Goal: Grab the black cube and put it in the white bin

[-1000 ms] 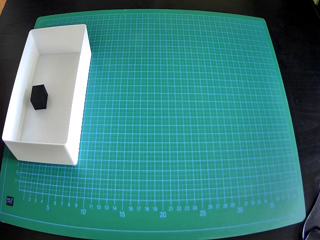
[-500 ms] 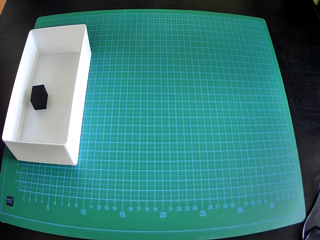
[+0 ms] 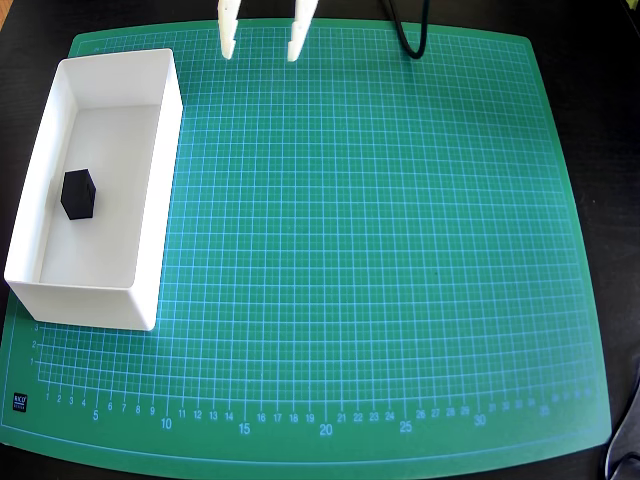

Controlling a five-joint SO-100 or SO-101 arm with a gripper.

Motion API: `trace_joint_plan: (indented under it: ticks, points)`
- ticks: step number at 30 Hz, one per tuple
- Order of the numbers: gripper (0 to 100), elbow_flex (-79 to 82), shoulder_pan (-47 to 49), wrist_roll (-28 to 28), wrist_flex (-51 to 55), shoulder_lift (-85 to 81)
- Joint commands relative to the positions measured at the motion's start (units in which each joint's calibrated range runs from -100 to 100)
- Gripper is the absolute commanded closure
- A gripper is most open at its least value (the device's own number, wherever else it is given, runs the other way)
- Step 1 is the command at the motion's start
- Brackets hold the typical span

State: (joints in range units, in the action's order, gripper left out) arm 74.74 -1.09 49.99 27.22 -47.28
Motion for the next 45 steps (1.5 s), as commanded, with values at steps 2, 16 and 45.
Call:
trace_joint_plan:
  ticks: [2,16,45]
  points:
    - [80,6.0,0.3,-0.1,-5.8,-4.5]
    - [80,21.6,0.4,-0.2,-16.5,-16.7]
    - [80,25.1,4.2,-0.2,-12.7,-33.0]
